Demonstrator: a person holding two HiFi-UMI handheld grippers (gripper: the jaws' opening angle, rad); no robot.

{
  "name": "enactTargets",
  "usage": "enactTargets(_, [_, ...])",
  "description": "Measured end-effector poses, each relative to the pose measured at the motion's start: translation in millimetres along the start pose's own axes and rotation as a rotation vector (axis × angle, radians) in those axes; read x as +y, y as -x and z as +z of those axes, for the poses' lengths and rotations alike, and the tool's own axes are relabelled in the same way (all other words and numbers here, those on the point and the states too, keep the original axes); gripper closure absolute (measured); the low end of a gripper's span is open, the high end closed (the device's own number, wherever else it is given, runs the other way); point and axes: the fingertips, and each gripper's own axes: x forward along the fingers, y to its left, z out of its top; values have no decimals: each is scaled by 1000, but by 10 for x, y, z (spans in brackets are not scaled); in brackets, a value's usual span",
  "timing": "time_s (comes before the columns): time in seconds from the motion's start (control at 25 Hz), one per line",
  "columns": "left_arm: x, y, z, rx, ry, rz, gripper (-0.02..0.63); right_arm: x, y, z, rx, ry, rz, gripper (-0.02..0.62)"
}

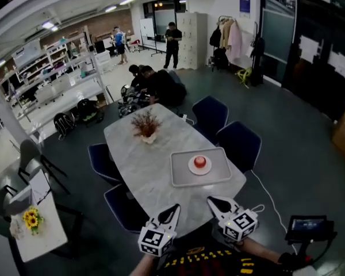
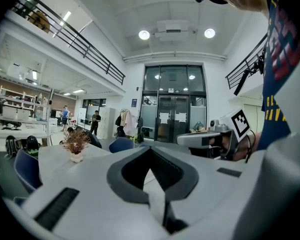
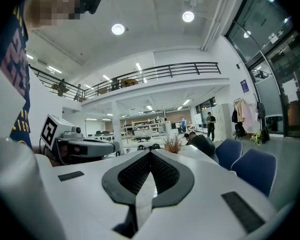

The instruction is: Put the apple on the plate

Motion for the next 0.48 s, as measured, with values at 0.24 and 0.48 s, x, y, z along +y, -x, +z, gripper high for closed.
enactTargets(0.24, [-119,-33,-14,-19,22,-29,606,113,24,35,4,-1,2,589])
enactTargets(0.48, [-225,-119,-128,31,44,-59,606,33,39,-37,24,-20,-14,589])
